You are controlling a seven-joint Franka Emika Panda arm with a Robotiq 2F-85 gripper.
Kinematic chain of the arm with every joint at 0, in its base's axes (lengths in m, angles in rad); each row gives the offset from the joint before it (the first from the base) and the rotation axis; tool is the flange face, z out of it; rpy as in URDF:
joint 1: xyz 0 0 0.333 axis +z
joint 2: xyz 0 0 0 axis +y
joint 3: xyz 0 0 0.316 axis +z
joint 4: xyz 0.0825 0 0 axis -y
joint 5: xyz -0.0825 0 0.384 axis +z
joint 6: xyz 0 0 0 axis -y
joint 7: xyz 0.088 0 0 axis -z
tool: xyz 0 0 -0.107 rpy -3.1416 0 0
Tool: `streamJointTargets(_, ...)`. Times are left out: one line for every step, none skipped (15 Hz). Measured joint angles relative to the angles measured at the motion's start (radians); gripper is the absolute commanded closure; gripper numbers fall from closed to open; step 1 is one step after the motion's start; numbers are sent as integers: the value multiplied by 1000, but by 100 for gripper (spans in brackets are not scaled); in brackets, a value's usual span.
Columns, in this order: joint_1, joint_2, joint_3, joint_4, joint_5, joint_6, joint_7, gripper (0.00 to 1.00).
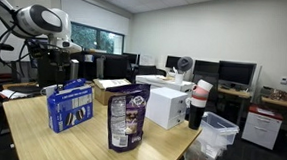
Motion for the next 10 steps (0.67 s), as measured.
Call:
streamJointTargets(0, 8, -5, 6, 0, 6, -6, 96)
streamJointTargets(0, 13, -10, 9, 0, 12, -12, 96)
streamJointTargets(-1, 20, -15, 12, 0, 17, -18, 96)
streamJointTargets(-1, 30, -23, 15, 1, 24, -28, 96)
streamJointTargets(-2, 39, -30, 17, 4, 29, -38, 96)
streamJointTargets(-2, 46, -36, 18, 8, 34, -45, 96)
streamJointTargets(-2, 63, -53, 27, 26, 39, -72, 96)
streamJointTargets(-2, 72, -61, 33, 34, 40, -81, 91)
streamJointTargets(-2, 77, -64, 36, 38, 40, -88, 67)
streamJointTargets(-2, 82, -69, 40, 47, 40, -98, 66)
